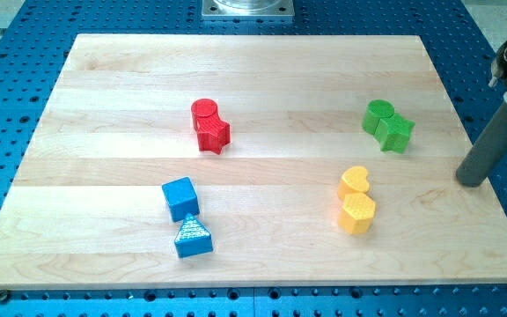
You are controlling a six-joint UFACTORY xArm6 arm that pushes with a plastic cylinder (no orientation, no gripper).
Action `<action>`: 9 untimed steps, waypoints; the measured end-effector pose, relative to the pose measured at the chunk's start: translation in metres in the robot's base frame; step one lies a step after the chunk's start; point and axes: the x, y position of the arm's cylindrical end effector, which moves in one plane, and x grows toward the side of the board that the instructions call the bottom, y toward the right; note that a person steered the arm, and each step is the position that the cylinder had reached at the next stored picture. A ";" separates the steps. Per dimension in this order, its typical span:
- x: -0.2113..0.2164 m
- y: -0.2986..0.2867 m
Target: Separate the yellow blocks
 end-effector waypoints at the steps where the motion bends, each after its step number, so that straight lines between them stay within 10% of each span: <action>1: 0.000 0.000; 9: 0.007 -0.047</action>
